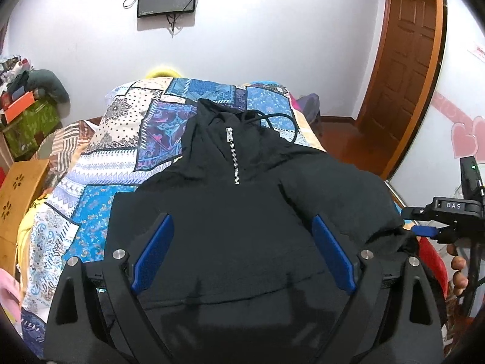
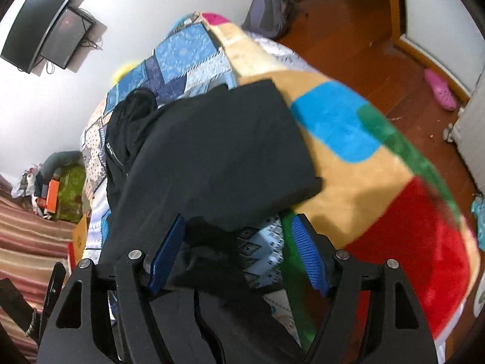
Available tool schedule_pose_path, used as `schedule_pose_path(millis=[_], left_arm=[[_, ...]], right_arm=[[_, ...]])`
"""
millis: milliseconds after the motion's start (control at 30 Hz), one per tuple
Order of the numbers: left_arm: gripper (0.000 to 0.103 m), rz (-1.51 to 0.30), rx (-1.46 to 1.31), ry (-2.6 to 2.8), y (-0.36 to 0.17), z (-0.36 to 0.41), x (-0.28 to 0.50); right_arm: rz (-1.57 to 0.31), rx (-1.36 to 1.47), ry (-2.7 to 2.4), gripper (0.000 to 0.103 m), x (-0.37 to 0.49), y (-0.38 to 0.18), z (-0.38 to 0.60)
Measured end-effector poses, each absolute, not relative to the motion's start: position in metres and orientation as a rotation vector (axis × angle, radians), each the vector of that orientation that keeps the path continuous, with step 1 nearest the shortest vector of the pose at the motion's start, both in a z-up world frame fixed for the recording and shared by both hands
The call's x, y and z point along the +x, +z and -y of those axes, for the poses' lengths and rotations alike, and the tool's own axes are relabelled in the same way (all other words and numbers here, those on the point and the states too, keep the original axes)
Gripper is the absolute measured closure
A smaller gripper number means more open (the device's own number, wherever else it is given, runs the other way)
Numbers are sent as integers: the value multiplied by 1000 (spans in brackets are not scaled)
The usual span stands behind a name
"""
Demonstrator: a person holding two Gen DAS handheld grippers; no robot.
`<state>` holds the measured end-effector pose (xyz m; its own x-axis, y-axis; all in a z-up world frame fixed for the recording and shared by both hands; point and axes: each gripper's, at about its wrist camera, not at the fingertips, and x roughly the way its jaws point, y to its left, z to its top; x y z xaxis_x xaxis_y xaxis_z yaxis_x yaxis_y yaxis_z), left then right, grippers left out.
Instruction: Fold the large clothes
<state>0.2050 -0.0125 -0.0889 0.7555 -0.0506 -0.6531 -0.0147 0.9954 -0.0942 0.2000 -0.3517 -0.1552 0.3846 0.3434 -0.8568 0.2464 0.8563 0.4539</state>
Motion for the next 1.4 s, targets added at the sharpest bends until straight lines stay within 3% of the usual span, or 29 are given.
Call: schedule_pose_path(millis=[367, 433, 533, 633, 1000, 1400], left_arm=[[11, -734, -69, -30, -98, 10, 202], [11, -739, -72, -39, -98, 7, 200], [11, -745, -82, -46, -96, -1, 197], [11, -743, -94, -39, -94, -11, 194], [11, -690, -129, -6, -75, -52, 164], [8, -743, -225, 91, -85, -127, 127]], right_arm=[[-1210, 717, 76, 35, 217, -171, 343], [-1173, 665, 38, 57, 216, -161, 339], [-1122, 541, 17, 81, 214, -143, 326], [-1028, 465, 36, 89, 207, -117, 312], [-845, 213, 253, 91, 195, -47, 202], [-1058, 9, 496, 88, 185, -107, 78]])
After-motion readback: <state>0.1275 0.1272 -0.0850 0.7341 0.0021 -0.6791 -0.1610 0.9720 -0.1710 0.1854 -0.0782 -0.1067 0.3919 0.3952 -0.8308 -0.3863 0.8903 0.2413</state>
